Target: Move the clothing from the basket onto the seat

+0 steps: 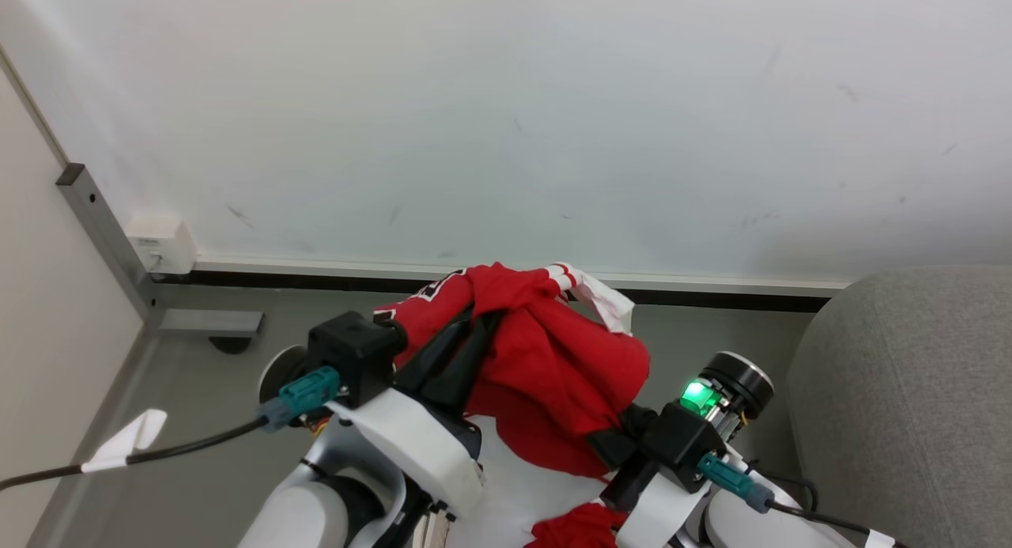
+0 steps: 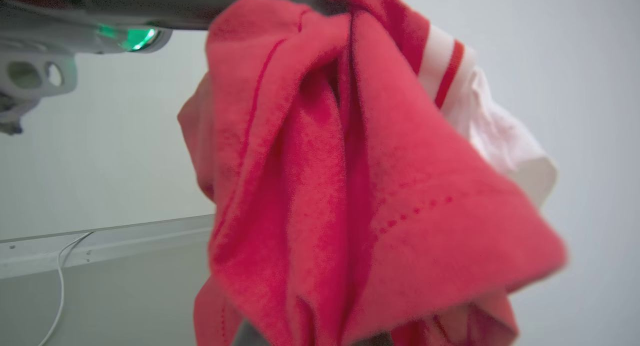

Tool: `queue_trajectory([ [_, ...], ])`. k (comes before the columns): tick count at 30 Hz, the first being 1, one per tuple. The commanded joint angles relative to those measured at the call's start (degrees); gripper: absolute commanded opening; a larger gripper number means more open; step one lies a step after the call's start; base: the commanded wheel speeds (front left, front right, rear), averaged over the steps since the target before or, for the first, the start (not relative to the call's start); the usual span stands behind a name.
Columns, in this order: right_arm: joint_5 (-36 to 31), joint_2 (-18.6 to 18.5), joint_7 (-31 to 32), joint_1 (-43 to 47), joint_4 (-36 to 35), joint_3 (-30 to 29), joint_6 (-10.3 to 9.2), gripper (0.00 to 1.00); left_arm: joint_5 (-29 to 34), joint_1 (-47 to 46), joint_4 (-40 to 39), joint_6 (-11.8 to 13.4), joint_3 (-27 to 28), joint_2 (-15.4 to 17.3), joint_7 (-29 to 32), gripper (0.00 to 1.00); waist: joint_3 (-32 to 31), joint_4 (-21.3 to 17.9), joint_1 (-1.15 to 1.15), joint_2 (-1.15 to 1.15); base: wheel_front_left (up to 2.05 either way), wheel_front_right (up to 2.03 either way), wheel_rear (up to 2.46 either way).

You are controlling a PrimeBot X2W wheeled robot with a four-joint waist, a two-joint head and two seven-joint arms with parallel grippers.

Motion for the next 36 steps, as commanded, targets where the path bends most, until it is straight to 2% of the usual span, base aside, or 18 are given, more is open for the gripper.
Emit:
queue_trajectory([
  [1, 0.0, -0.4, 0.0, 0.5, -0.4, -0.5, -0.14, 0.00, 0.6, 0.3, 0.3, 0.3, 0.4, 0.3, -0.5, 0.89, 0.1, -0.1, 0.00, 0.00, 0.00, 0.00, 0.00],
  [2, 0.0, -0.4, 0.0, 0.8, -0.5, -0.8, -0.14, 0.00, 0.8, 0.4, 0.5, 0.5, 0.5, 0.3, -0.6, 1.00, 0.1, -0.2, 0.00, 0.00, 0.00, 0.00, 0.00],
  [14, -0.3, -3.2, 0.0, 1.6, -1.6, -6.4, -0.14, 0.00, 3.7, 2.4, 5.5, 0.7, -1.8, 1.4, -5.1, 1.00, 0.8, -1.9, 0.00, 0.00, 0.00, 0.00, 0.00],
  [19, -0.8, -4.6, 0.0, 1.7, -2.4, -9.1, -0.14, 0.00, 4.0, 3.3, 7.5, 0.7, -3.2, 0.7, -6.7, 1.00, 1.3, -3.7, 0.00, 0.00, 0.00, 0.00, 0.00],
  [27, -1.8, -7.0, 0.0, 2.2, -3.2, -12.1, -0.14, 0.00, 3.8, 3.6, 9.0, 0.6, -4.4, -0.1, -8.9, 1.00, 2.4, -9.0, 0.00, 0.00, 0.00, 0.00, 0.00],
  [36, -2.5, -9.7, 0.0, 3.6, -4.9, -15.6, -0.14, 0.00, 4.2, 2.7, 9.8, 0.9, -5.6, -0.9, -10.9, 1.00, 3.9, -16.9, 0.00, 0.00, 0.00, 0.00, 0.00],
])
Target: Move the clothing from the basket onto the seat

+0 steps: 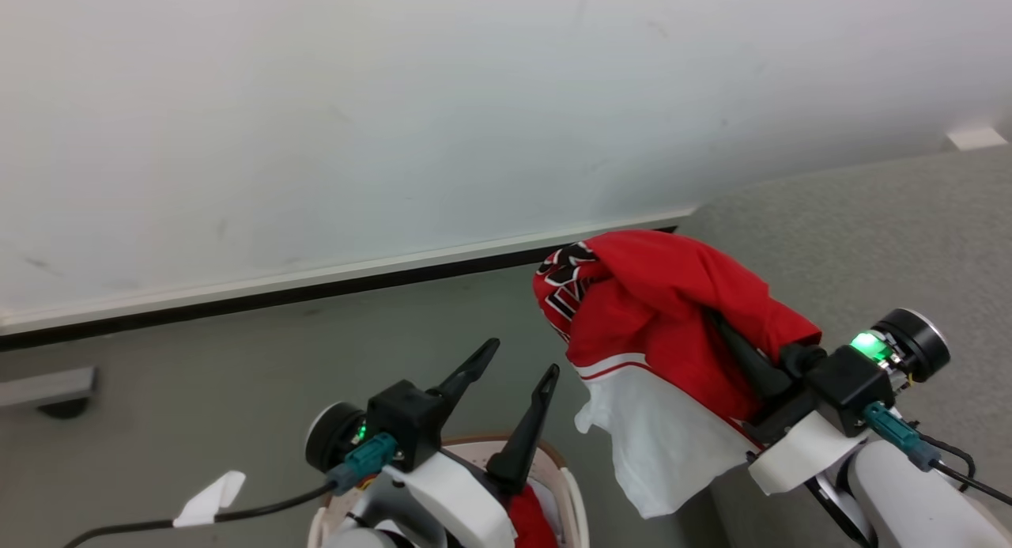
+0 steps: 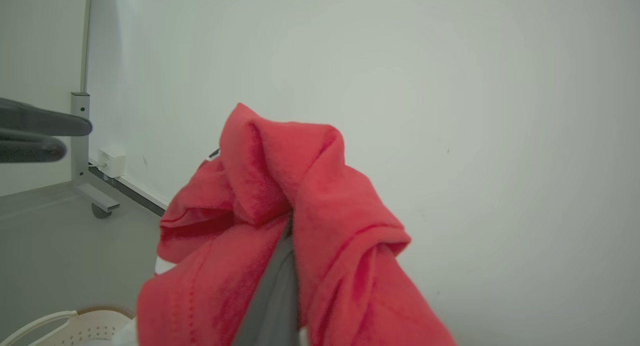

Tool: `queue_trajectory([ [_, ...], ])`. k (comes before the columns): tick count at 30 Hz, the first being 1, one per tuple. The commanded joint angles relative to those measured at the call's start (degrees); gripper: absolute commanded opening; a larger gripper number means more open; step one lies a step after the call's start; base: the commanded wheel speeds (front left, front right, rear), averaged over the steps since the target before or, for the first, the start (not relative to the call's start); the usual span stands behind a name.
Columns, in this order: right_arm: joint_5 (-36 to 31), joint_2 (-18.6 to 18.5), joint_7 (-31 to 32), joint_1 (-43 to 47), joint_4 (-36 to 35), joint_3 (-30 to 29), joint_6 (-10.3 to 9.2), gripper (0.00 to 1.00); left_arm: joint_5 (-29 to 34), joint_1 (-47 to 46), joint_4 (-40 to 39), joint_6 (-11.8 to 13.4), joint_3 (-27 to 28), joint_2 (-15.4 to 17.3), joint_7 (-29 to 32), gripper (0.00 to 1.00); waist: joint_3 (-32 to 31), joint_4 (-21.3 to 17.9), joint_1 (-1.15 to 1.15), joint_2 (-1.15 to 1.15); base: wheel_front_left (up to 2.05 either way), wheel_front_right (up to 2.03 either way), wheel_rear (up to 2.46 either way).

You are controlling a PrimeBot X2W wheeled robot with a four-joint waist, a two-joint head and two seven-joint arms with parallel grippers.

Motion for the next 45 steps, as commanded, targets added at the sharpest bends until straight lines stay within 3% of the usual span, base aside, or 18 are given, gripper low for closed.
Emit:
queue_trajectory([
  [1, -0.4, -0.6, 0.0, 1.0, -0.3, -0.7, -0.14, 0.00, 0.6, -0.3, 0.2, 0.2, -0.1, 0.1, -0.5, 1.00, 0.7, -2.6, 0.00, 0.00, 0.00, 0.00, 0.00],
  [13, 1.1, -2.2, 0.0, 3.5, -3.2, -5.9, -0.14, 0.00, 0.9, -1.7, 0.9, -0.3, -2.3, -0.7, -1.9, 1.00, 4.0, -8.0, 0.00, 0.00, 0.00, 0.00, 0.00],
  [23, 2.0, -5.1, 1.0, -7.1, 2.0, -16.3, -0.14, 0.00, 2.5, -9.2, 1.1, -2.8, -4.0, 0.3, -3.8, 1.00, 18.5, -3.6, 0.00, 0.00, 0.00, 0.00, 0.00],
  [32, -0.8, -12.9, 5.4, -24.5, 11.2, -32.4, -0.14, 0.00, 2.4, -19.0, 0.8, -4.6, -4.8, 2.9, -5.1, 1.00, 33.6, 4.1, 0.00, 0.00, 0.00, 0.00, 0.00],
  [35, -2.6, -16.1, 6.6, -29.0, 14.0, -37.6, -0.14, 0.00, 1.6, -21.3, 1.0, -4.6, -4.4, 2.9, -6.1, 1.00, 36.3, 6.0, 0.00, 0.00, 0.00, 0.00, 0.00],
  [40, -8.5, -17.9, 8.4, -31.8, 17.9, -46.9, -0.14, 0.00, 1.2, -22.0, 2.2, -4.7, -3.8, 3.6, -7.3, 1.00, 37.6, 7.1, 0.00, 0.00, 0.00, 0.00, 0.00],
  [45, -17.5, -12.1, 9.2, -27.7, 23.8, -59.0, -0.14, 0.02, 0.6, -19.9, 4.1, -4.3, -3.4, 4.5, -8.7, 1.00, 36.3, 6.6, 0.00, 0.00, 0.00, 0.00, 0.00],
])
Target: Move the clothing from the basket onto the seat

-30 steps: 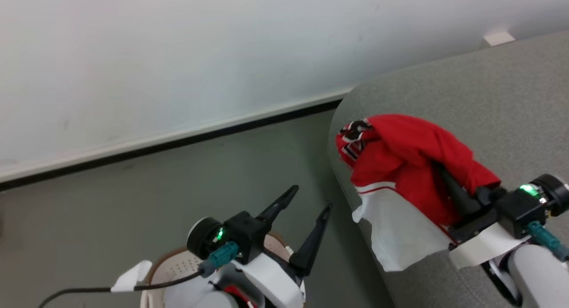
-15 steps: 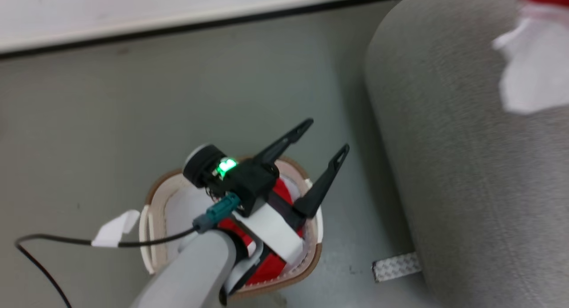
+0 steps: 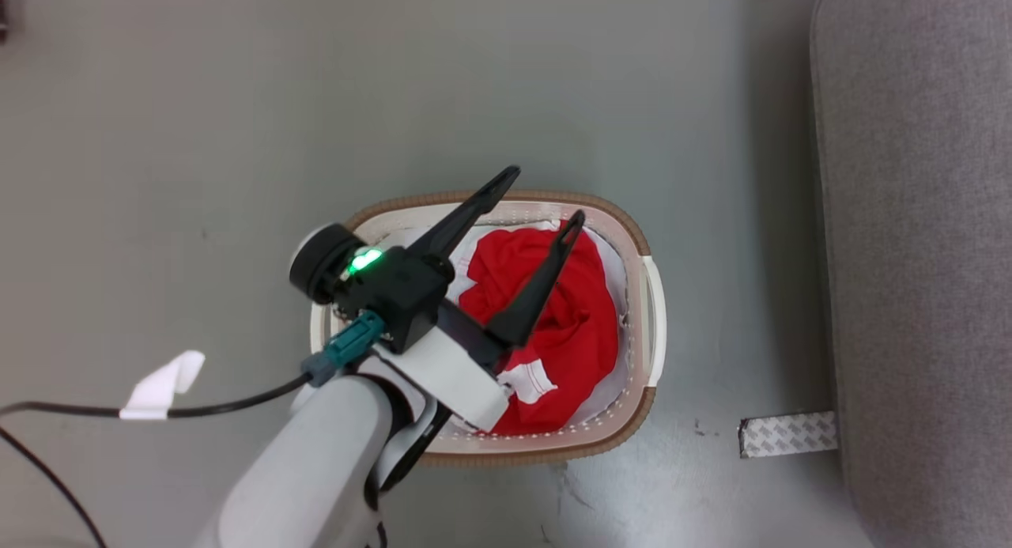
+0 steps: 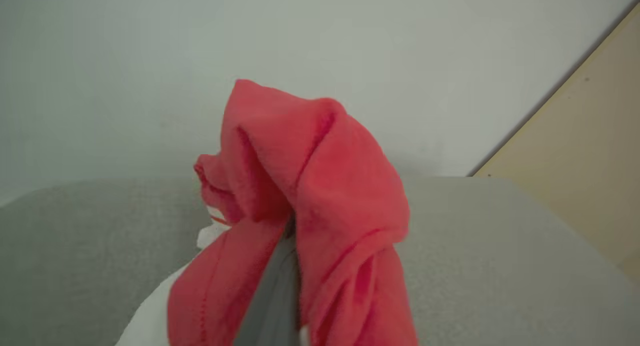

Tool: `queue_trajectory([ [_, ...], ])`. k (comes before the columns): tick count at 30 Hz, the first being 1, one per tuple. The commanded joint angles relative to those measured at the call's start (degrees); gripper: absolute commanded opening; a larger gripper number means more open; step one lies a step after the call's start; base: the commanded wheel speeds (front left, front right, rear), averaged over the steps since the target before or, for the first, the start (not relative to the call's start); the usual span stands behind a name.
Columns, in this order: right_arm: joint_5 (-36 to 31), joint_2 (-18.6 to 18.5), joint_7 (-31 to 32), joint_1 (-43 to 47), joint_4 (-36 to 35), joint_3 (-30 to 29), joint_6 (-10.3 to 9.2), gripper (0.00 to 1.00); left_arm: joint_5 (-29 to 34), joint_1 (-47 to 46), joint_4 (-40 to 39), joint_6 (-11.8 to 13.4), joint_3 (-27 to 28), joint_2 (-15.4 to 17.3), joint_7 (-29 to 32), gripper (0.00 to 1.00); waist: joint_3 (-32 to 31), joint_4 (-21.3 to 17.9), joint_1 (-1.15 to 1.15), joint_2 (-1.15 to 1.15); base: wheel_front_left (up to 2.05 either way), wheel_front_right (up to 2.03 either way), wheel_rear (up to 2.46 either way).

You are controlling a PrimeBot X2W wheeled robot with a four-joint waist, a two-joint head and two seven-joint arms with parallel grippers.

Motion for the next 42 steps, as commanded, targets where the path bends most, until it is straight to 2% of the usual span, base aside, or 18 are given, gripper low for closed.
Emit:
queue_trajectory([
  [1, -2.3, 1.2, -0.3, 2.2, 1.0, -2.9, -0.14, 0.13, -0.4, 1.0, 0.3, 0.2, 0.2, 0.4, -0.6, 1.00, -1.0, -0.3, -0.02, 0.00, 0.00, 0.00, 0.00],
  [2, -3.6, 2.8, -0.4, 3.2, 1.6, -4.6, -0.14, 0.44, -0.6, 1.2, 0.5, 0.3, 0.2, 0.5, -0.7, 1.00, -1.4, -0.5, -0.02, 0.00, 0.00, 0.00, 0.00],
  [3, -4.3, 4.3, -0.7, 4.1, 2.0, -6.3, -0.14, 0.83, -0.8, 1.5, 0.7, 0.4, 0.3, 0.6, -0.7, 1.00, -1.9, -0.6, -0.02, 0.00, 0.00, 0.00, 0.00],
  [4, -5.4, 5.4, -1.0, 5.0, 2.4, -7.9, -0.14, 1.00, -0.9, 1.8, 0.8, 0.6, 0.5, 0.7, -0.7, 1.00, -2.3, -0.7, -0.02, 0.00, 0.00, 0.00, 0.00],
  [12, -10.3, 12.5, -5.4, 10.9, 3.3, -12.8, -0.14, 1.00, -2.2, 4.5, 1.9, 2.5, 1.8, 1.5, -1.5, 1.00, -7.5, -2.5, -0.02, 0.00, 0.00, 0.00, 0.00],
  [17, -11.7, 15.6, -8.4, 16.3, 2.3, -10.2, -0.14, 1.00, -3.3, 8.3, 3.1, 4.1, 2.9, 2.3, -2.9, 1.00, -12.7, -3.4, -0.02, 0.00, 0.00, 0.00, 0.00],
  [20, -11.0, 17.7, -9.3, 20.1, -1.3, -9.1, -0.14, 1.00, -4.2, 10.8, 3.9, 5.1, 3.8, 2.3, -4.3, 1.00, -16.0, -3.0, -0.02, 0.00, 0.00, 0.00, 0.00],
  [25, -7.3, 22.8, -9.4, 28.5, -13.8, -4.4, -0.14, 1.00, -6.1, 15.5, 5.3, 7.5, 6.0, 1.8, -7.2, 1.00, -21.1, -1.5, -0.02, 0.00, 0.00, 0.00, 0.00],
  [29, -4.2, 24.8, -9.4, 35.4, -22.0, 2.7, -0.14, 1.00, -7.5, 19.8, 6.4, 9.3, 8.8, 1.5, -8.9, 1.00, -24.9, -0.3, -0.02, 0.00, 0.00, 0.00, 0.00],
  [37, -0.2, 25.9, -9.4, 45.3, -28.6, 11.5, -0.14, 1.00, -7.2, 28.1, 6.1, 12.3, 15.2, 0.5, -9.7, 1.00, -32.5, 2.7, -0.02, 0.00, 0.00, 0.00, 0.00],
  [42, 3.5, 26.0, -9.4, 50.6, -28.9, 17.3, -0.14, 1.00, -4.7, 33.5, 4.2, 12.5, 20.0, -0.5, -9.7, 1.00, -36.1, 4.4, -0.02, 0.00, 0.00, 0.00, 0.00],
])
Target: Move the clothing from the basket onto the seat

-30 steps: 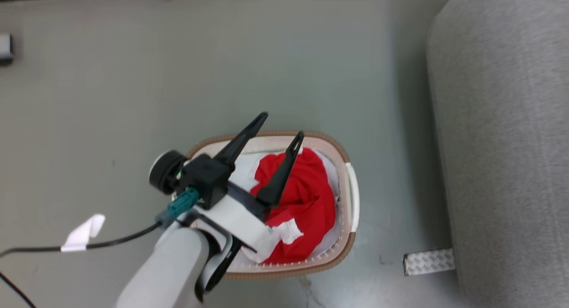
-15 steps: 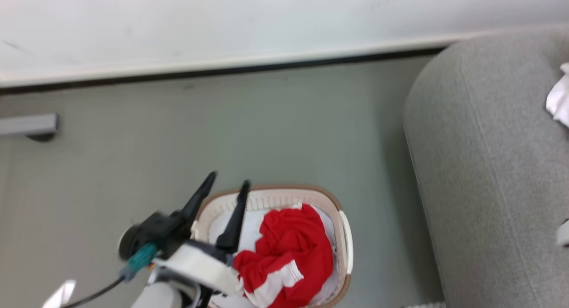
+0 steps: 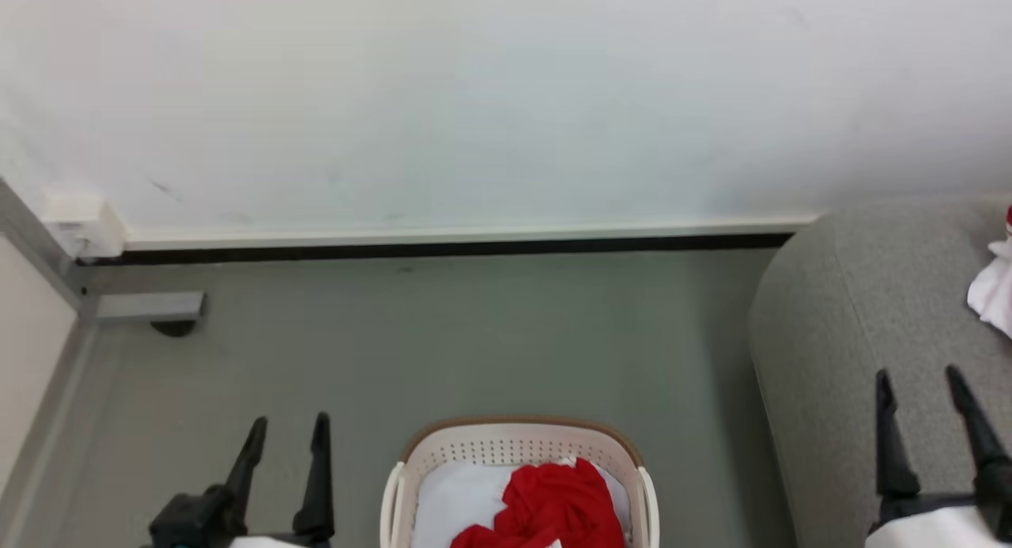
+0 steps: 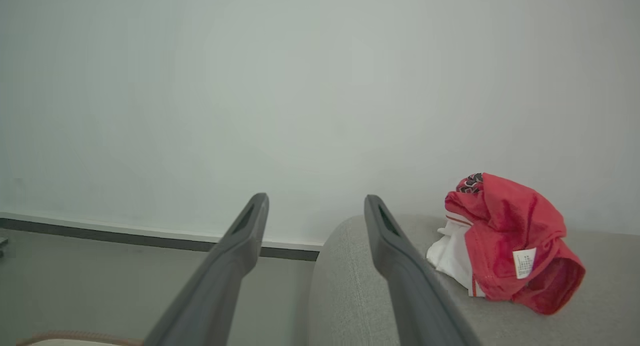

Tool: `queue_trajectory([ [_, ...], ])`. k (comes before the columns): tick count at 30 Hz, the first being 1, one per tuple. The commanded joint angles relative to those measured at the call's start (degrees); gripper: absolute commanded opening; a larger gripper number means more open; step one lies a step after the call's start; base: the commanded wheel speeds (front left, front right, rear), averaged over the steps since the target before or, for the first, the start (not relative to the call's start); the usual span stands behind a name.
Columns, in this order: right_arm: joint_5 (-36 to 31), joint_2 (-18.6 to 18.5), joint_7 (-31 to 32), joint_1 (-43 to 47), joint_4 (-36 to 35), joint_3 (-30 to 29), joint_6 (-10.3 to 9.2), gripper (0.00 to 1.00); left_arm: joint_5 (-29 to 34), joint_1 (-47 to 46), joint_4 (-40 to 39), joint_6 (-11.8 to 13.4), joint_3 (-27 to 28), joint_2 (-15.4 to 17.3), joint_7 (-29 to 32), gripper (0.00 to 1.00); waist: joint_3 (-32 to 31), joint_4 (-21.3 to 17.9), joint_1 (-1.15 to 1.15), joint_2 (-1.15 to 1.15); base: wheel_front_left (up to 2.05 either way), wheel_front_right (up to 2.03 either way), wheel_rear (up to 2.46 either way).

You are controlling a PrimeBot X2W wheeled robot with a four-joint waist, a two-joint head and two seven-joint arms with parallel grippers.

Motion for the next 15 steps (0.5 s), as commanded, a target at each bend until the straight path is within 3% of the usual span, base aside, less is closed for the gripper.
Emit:
queue_trajectory([
  [1, 1.0, -0.1, 0.0, 1.6, 0.0, 0.8, -0.14, 1.00, 0.5, 1.7, -0.3, -0.3, 0.8, -0.6, 0.0, 1.00, -2.3, 1.7, 0.02, 0.00, 0.00, 0.00, 0.00],
  [15, 5.4, -0.1, 0.0, 8.5, 2.6, 7.6, -0.14, 1.00, 7.1, 6.2, 0.3, -7.1, 8.4, -4.2, 0.0, 1.00, -4.7, 2.5, 0.02, 0.00, 0.00, 0.00, 0.00],
])
